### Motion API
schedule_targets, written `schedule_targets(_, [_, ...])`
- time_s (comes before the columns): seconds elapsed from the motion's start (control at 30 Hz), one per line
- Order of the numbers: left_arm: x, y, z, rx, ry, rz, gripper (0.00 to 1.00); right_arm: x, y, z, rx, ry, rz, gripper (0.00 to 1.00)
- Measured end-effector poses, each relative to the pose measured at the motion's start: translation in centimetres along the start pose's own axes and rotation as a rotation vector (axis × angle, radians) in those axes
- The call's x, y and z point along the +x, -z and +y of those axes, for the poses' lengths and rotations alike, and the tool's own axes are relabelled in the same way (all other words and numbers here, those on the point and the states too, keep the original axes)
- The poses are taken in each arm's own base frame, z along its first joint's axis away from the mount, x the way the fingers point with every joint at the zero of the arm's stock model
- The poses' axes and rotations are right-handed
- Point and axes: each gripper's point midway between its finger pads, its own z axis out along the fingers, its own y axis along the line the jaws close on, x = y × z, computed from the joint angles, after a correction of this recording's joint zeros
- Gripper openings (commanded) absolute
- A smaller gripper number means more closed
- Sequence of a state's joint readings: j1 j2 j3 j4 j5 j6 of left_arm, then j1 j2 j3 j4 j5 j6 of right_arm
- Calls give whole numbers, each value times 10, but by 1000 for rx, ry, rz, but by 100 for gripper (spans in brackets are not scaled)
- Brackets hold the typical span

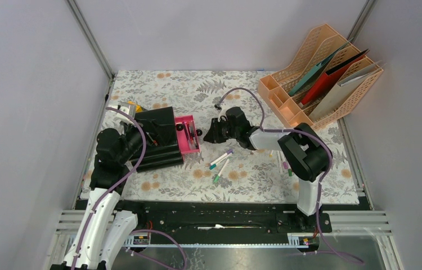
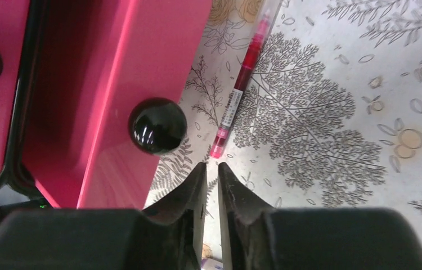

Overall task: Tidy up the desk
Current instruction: Pick up the stationery from the center of the board.

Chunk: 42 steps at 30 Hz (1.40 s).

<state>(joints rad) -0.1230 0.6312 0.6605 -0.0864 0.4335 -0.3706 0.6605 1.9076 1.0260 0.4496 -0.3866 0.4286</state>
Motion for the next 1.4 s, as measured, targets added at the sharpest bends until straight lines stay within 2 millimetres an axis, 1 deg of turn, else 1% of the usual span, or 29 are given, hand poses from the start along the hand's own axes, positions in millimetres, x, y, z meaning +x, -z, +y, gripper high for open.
schedule_targets(0.03, [0,0,0,0,0,-1,99,2,-3,0,-1,-31,14,12])
schedule_targets(0.13, [0,0,0,0,0,0,99,9,-13,3,-25,-112,57,8])
schedule_targets(0.27, [0,0,0,0,0,0,99,21,-25,8,-74,-227,119,7])
schedule_targets(0.47, [0,0,0,0,0,0,99,33,-39,9,-99,-357,179,7])
schedule_targets(0.57, [0,0,0,0,0,0,99,32,-44,13,-110,-396,189,7])
schedule_targets(0.73, [0,0,0,-1,0,0,99,22,-56,24,-130,-408,186,8])
schedule_targets(0.87, [0,0,1,-4,0,-1,99,21,-65,23,-79,-391,197,9])
schedule_targets(0.97, [-1,0,2,-5,0,-2,99,25,-67,17,-24,-376,203,9])
schedule_targets(1.07, [-1,0,2,-6,1,-2,99,32,-66,4,52,-365,212,9])
schedule_targets(1.17, [0,-1,2,-7,2,1,99,28,-64,-2,94,-332,193,8])
schedule_targets(1.27, [0,-1,3,-9,3,3,99,24,-58,-10,152,-291,172,8])
schedule_targets(1.4, [0,-1,3,-10,3,2,99,24,-45,-20,211,-236,167,9])
